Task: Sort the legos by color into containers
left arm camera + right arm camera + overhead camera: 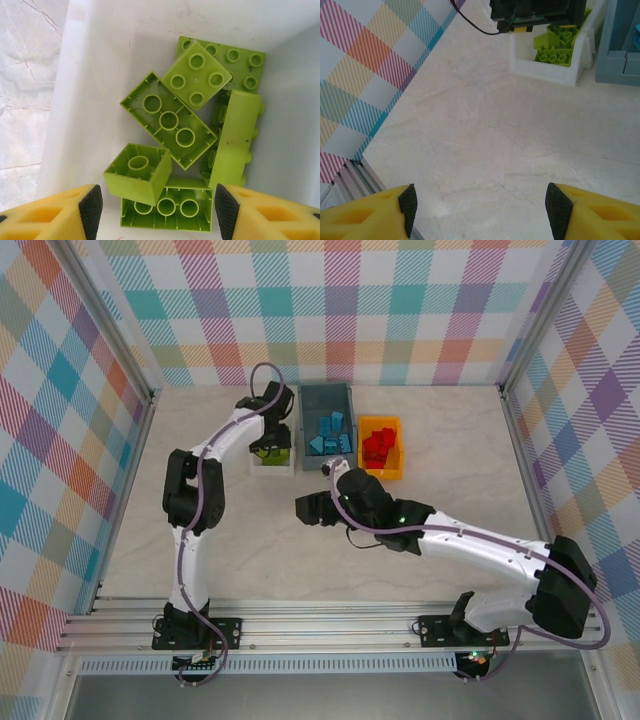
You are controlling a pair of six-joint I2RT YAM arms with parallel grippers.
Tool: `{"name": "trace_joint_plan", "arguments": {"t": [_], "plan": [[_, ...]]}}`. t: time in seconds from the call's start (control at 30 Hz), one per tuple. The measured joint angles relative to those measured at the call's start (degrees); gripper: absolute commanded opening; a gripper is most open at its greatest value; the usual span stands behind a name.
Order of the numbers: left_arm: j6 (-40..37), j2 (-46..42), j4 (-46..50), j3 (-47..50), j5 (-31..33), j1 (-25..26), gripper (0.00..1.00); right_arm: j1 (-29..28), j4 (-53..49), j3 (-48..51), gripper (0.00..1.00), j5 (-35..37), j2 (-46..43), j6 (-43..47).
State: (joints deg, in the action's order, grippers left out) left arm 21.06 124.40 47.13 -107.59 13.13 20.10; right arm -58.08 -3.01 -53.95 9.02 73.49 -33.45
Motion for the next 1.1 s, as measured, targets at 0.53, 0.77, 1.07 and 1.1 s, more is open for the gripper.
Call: {"name": "trace_joint_plan", "arguments": {"t": [0.53, 0.77, 1.07, 1.1], "plan": [[4.7, -47.4, -5.5, 29.7, 1.3, -2.6, 1.0, 12.4, -15.0, 1.0, 1.0, 16.4, -20.0, -1.2], [2.2, -67.1, -9.4, 48.9, 19.7, -2.7, 1.0, 31.6, -22.1, 4.9, 1.0, 32.6, -27.2, 0.9], [-12.1, -74.1, -34.2, 82.3, 20.5, -3.8, 1.0, 42.6, 0.5, 31.1, 1.0, 26.3, -16.4, 20.5], [-12.9, -72.9, -37.8, 84.1, 19.7, -4.2, 1.0, 42.9, 2.0, 31.2, 1.0, 25.6, -14.5, 20.9]]}}
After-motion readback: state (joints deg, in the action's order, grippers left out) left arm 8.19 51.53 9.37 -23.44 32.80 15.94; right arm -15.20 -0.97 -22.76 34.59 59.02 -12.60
